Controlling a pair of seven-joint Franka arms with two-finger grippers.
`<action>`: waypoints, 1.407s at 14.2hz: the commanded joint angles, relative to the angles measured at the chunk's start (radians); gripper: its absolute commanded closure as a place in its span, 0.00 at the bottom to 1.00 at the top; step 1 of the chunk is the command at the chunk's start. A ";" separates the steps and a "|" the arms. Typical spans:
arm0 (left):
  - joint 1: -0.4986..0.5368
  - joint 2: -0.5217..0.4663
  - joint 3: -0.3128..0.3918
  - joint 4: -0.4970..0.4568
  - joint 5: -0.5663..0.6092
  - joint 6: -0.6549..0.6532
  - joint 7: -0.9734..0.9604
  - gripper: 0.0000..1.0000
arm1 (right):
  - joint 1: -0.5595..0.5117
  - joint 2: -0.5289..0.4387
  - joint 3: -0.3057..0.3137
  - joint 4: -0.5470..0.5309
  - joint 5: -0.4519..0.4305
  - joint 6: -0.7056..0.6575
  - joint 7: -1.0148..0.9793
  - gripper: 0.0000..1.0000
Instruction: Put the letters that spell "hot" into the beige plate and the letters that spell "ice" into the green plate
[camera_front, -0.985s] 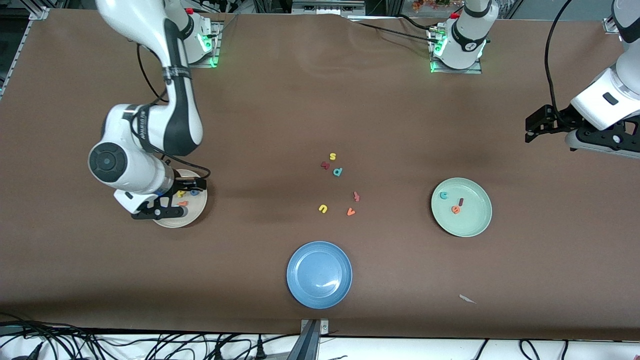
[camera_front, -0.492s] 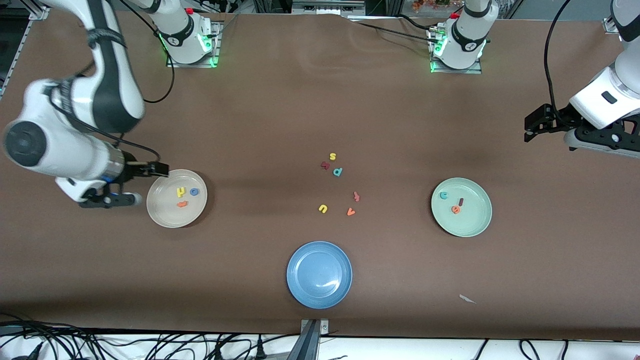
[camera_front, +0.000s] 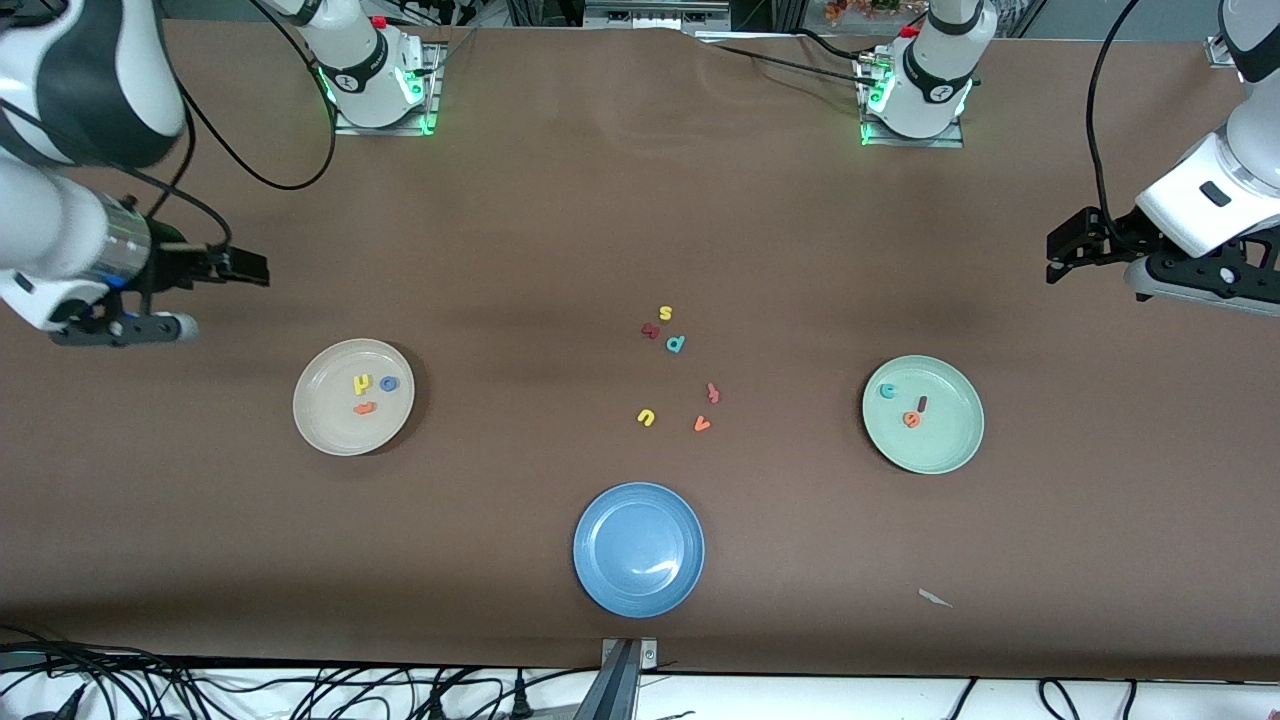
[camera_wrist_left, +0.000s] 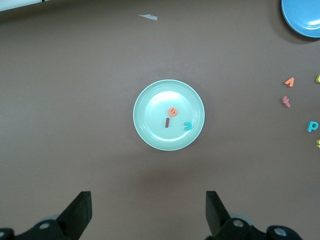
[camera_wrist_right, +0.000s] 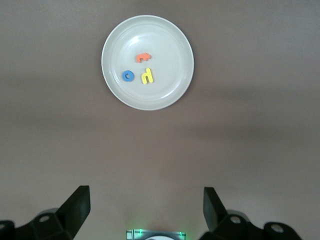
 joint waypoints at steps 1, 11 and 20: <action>0.007 -0.012 -0.001 0.006 -0.013 -0.034 0.023 0.00 | -0.042 -0.045 0.037 0.024 -0.020 -0.039 0.009 0.00; 0.001 -0.014 -0.010 0.025 -0.012 -0.076 0.020 0.00 | -0.038 -0.031 0.042 0.094 -0.020 -0.020 -0.011 0.00; -0.004 -0.011 -0.002 0.035 -0.010 -0.076 0.020 0.00 | -0.041 -0.019 0.041 0.094 -0.025 -0.006 -0.016 0.00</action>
